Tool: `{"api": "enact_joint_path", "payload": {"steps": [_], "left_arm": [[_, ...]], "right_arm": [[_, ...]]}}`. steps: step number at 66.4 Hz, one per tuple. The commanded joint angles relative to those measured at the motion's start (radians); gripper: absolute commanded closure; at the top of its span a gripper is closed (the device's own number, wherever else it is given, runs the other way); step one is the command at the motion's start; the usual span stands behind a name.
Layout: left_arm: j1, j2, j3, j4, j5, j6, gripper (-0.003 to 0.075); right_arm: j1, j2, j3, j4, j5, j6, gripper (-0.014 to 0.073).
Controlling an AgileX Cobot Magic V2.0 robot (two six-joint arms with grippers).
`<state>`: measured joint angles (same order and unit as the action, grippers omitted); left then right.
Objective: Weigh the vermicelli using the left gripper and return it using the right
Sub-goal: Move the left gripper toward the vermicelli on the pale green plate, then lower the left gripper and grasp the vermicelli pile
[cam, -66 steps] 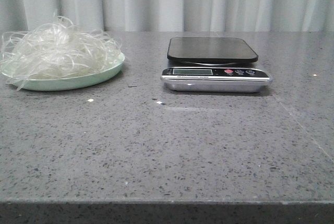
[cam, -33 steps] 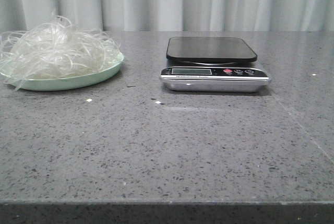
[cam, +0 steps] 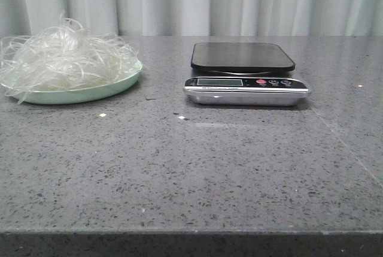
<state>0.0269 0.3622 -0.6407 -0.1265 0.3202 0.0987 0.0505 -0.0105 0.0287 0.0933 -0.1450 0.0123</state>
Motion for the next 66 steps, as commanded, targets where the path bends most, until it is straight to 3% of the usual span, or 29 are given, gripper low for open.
{"api": "enact_joint_path", "payload": {"steps": [1, 10, 15, 20, 30, 33, 49, 66], "left_arm": [[0.001, 0.045, -0.035, -0.051, -0.068, -0.018, 0.0592], [0.001, 0.084, -0.035, -0.060, -0.053, -0.018, 0.0582], [0.001, 0.093, -0.035, -0.060, -0.031, -0.018, 0.0528], [0.001, 0.093, -0.035, -0.060, -0.016, -0.018, 0.0433], [-0.042, 0.093, -0.035, -0.056, 0.012, 0.012, 0.0146], [-0.056, 0.093, -0.035, -0.056, 0.014, 0.014, 0.0099], [-0.139, 0.193, -0.095, -0.056, 0.043, 0.014, 0.0085], [-0.311, 0.527, -0.323, -0.056, 0.156, 0.034, 0.0085]], "right_arm": [[-0.004, -0.016, -0.009, 0.000, -0.083, -0.006, 0.0414], [-0.004, -0.016, -0.009, 0.000, -0.083, -0.006, 0.0414], [-0.004, -0.016, -0.009, 0.000, -0.083, -0.006, 0.0414], [-0.004, -0.016, -0.009, 0.000, -0.083, -0.006, 0.0414], [-0.004, -0.016, -0.009, 0.000, -0.083, -0.006, 0.0414], [-0.004, -0.016, -0.009, 0.000, -0.083, -0.006, 0.0414], [-0.004, -0.016, -0.009, 0.000, -0.083, -0.006, 0.0414], [-0.004, -0.016, -0.009, 0.000, -0.083, -0.006, 0.0414]]}}
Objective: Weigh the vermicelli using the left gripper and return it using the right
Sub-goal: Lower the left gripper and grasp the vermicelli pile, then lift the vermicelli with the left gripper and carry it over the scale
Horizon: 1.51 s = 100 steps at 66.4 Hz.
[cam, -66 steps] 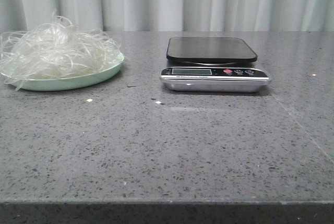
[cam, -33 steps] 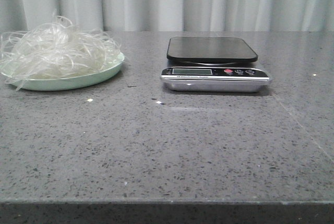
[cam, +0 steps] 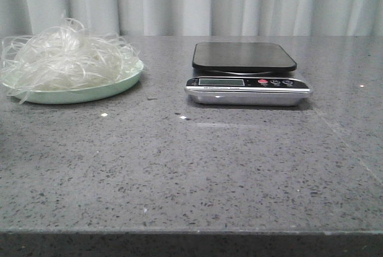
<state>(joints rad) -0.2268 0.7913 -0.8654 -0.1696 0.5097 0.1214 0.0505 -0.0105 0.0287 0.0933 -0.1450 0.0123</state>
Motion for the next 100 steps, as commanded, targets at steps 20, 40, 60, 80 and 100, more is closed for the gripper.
{"api": "enact_joint_path", "payload": {"steps": [20, 40, 60, 80, 100], "left_arm": [[-0.188, 0.555, -0.378, 0.050, 0.138, 0.002, 0.0085], [-0.186, 0.755, -0.464, 0.096, 0.217, -0.101, 0.0090], [-0.186, 0.842, -0.464, 0.097, 0.282, -0.101, 0.0139], [-0.186, 0.867, -0.477, 0.097, 0.294, -0.099, 0.0556], [-0.267, 0.837, -0.752, 0.065, 0.334, -0.099, 0.0594]], "right_arm": [[-0.004, -0.016, -0.009, 0.000, -0.083, -0.006, 0.0414], [-0.004, -0.016, -0.009, 0.000, -0.083, -0.006, 0.0414], [-0.004, -0.016, -0.009, 0.000, -0.083, -0.006, 0.0414], [-0.004, -0.016, -0.009, 0.000, -0.083, -0.006, 0.0414], [-0.004, -0.016, -0.009, 0.000, -0.083, -0.006, 0.0414]]}}
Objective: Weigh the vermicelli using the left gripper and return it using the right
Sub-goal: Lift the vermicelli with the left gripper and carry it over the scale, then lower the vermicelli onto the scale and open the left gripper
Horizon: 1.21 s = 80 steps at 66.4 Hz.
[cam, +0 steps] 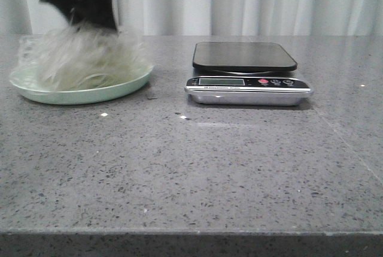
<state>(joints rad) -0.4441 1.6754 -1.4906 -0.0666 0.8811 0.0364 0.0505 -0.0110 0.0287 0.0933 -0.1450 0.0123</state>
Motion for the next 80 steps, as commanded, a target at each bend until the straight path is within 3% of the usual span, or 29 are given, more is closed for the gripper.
{"api": "enact_joint_path", "payload": {"steps": [1, 25, 52, 60, 74, 80], "left_arm": [[-0.057, -0.047, -0.140, -0.038, -0.038, -0.014, 0.0594], [-0.219, 0.064, -0.404, -0.038, -0.090, -0.014, 0.0594], [-0.249, 0.251, -0.452, -0.038, -0.150, -0.014, 0.0570], [-0.249, 0.278, -0.452, -0.038, -0.139, -0.014, 0.0482], [-0.249, 0.273, -0.480, -0.038, -0.121, -0.014, 0.0158], [-0.247, 0.267, -0.537, -0.038, -0.069, -0.014, 0.0097]], "right_arm": [[-0.004, -0.015, -0.009, 0.000, -0.083, -0.006, 0.0414], [-0.004, -0.015, -0.009, 0.000, -0.083, -0.006, 0.0414], [-0.004, -0.015, -0.009, 0.000, -0.083, -0.006, 0.0414], [-0.004, -0.015, -0.009, 0.000, -0.083, -0.006, 0.0414], [-0.004, -0.015, -0.009, 0.000, -0.083, -0.006, 0.0414], [-0.004, -0.015, -0.009, 0.000, -0.083, -0.006, 0.0414]]}}
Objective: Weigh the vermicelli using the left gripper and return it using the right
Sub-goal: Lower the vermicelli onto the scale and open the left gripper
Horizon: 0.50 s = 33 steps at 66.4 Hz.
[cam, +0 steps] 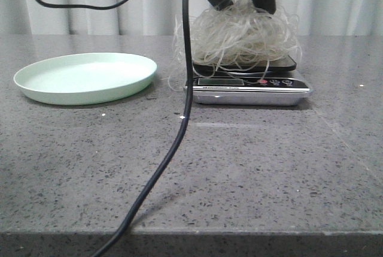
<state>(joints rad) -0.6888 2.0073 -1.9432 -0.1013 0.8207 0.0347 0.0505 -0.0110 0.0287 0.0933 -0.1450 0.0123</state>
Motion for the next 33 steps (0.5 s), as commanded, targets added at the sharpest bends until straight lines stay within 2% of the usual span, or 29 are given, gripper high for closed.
{"api": "enact_joint_path", "payload": {"steps": [1, 9, 18, 27, 33], "left_arm": [[-0.002, -0.066, -0.094, -0.003, 0.000, -0.012, 0.0098], [0.004, -0.093, -0.167, 0.027, 0.080, -0.012, 0.0103], [0.008, -0.157, -0.171, 0.101, 0.109, -0.016, 0.0103], [0.008, -0.248, -0.151, 0.156, 0.124, -0.041, 0.0103], [0.008, -0.330, -0.085, 0.156, 0.086, -0.041, 0.0104]], "right_arm": [[-0.004, -0.015, -0.009, 0.000, -0.083, -0.006, 0.0414], [-0.004, -0.015, -0.009, 0.000, -0.083, -0.006, 0.0414], [-0.004, -0.015, -0.009, 0.000, -0.083, -0.006, 0.0414], [-0.004, -0.015, -0.009, 0.000, -0.083, -0.006, 0.0414], [-0.004, -0.015, -0.009, 0.000, -0.083, -0.006, 0.0414]]}}
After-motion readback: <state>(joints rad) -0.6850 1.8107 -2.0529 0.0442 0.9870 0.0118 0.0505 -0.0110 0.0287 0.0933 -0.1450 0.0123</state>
